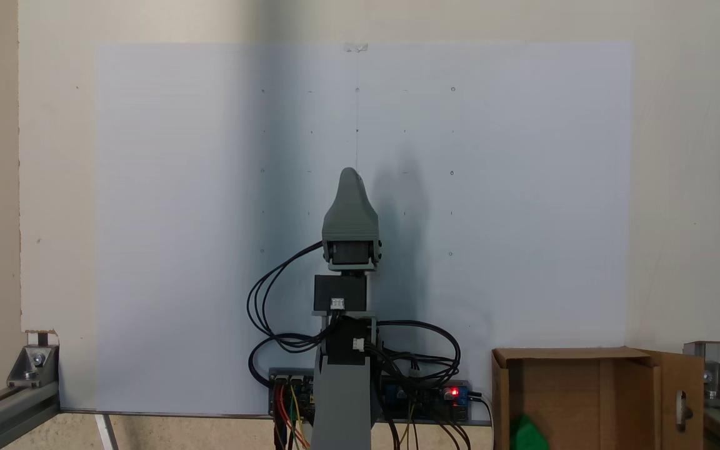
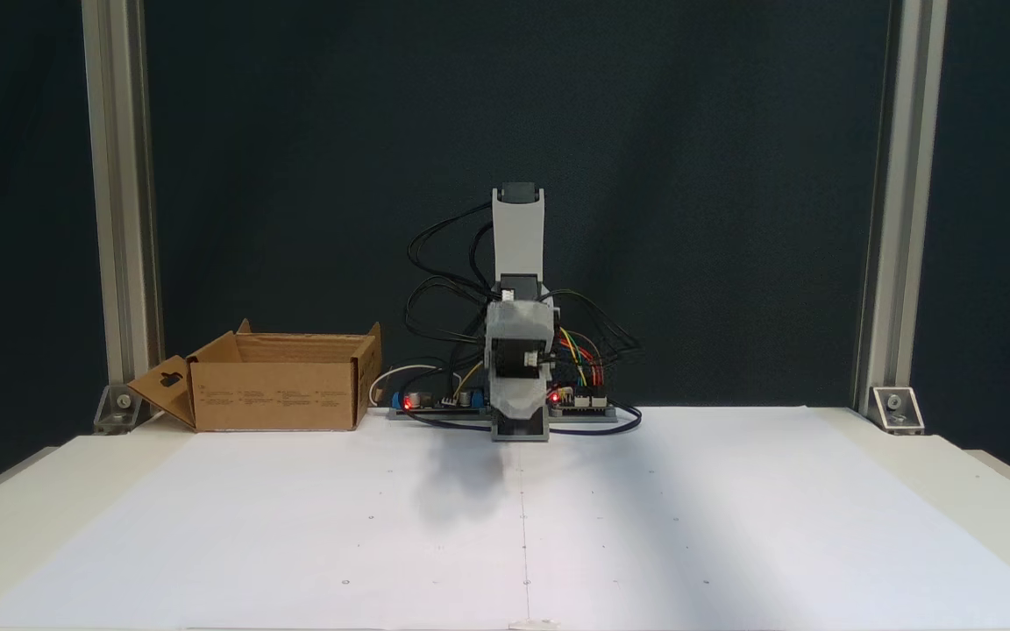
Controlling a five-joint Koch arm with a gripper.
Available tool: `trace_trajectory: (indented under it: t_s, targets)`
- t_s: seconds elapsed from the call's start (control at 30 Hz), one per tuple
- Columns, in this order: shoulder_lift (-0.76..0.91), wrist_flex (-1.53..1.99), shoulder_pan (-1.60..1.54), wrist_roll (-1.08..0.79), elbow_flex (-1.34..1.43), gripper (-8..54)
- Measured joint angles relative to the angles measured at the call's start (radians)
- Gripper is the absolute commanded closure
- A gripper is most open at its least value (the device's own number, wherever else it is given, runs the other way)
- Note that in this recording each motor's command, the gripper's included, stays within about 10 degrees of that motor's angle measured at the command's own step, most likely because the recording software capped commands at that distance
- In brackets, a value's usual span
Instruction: Grasp a green dice and put it in the bin.
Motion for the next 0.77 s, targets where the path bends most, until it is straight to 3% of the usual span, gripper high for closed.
trace_trajectory:
  t_s: [0.3, 0.77]
  targets:
    - [0.0, -0.199, 0.0, 0.0, 0.0, 0.9]
    - [-0.002, -0.207, 0.0, 0.0, 0.0, 0.7]
